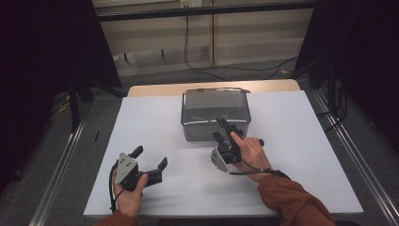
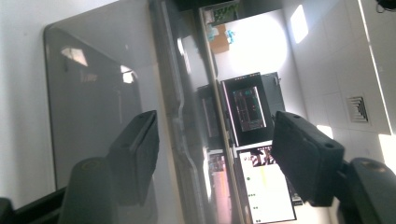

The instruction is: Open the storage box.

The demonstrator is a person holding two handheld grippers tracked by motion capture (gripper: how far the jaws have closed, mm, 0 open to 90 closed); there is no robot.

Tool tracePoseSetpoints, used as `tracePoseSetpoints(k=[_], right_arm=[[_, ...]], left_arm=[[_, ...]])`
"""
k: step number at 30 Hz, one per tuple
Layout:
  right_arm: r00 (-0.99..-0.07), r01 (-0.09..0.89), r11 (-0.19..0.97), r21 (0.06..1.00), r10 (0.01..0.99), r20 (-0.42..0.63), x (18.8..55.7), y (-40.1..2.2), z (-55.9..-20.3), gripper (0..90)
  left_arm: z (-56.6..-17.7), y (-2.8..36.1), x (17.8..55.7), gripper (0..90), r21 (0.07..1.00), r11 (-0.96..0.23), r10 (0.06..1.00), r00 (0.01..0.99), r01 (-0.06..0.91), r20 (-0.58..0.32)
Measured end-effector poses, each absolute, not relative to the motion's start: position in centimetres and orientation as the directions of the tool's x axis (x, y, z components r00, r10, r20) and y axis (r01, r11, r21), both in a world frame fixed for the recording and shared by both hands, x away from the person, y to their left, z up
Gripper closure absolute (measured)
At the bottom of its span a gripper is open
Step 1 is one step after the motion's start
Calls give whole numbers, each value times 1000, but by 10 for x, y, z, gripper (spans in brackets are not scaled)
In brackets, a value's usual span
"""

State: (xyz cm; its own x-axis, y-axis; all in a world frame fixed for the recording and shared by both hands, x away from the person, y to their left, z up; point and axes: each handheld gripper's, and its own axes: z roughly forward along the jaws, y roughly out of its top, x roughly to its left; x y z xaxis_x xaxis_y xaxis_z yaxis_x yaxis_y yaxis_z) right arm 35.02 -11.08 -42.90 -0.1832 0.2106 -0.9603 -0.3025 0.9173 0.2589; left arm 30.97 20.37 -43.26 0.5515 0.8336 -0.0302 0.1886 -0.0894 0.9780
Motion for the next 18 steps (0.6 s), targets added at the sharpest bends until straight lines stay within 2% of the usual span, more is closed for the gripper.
tracePoseSetpoints(k=[2, 6, 7, 8, 10, 14, 18], right_arm=[[-185, -294, 924, 243, 194, -963, 352, -110, -432, 367], [-203, -279, 927, 250, 198, -959, 354, -110, -434, 481], [-214, -278, 926, 254, 198, -957, 356, -111, -433, 534], [-214, -278, 926, 254, 198, -957, 356, -111, -433, 534], [-231, -262, 930, 258, 199, -952, 358, -112, -434, 596], [-233, -255, 934, 248, 189, -954, 360, -112, -435, 628], [-234, -247, 941, 232, 174, -957, 362, -113, -437, 667]], left_arm=[[-433, 204, 311, 23, 977, -87, 839, 544, 196, -34], [-434, 205, 311, 24, 976, -86, 838, 545, 202, -39], [-433, 205, 311, 24, 976, -89, 837, 546, 200, -36], [-433, 205, 311, 24, 976, -82, 836, 547, 202, -43], [-432, 205, 312, 24, 976, -79, 837, 545, 201, -44], [-431, 207, 314, 26, 974, -76, 842, 538, 213, -52], [-433, 209, 317, 32, 970, -34, 849, 519, 241, -99]])
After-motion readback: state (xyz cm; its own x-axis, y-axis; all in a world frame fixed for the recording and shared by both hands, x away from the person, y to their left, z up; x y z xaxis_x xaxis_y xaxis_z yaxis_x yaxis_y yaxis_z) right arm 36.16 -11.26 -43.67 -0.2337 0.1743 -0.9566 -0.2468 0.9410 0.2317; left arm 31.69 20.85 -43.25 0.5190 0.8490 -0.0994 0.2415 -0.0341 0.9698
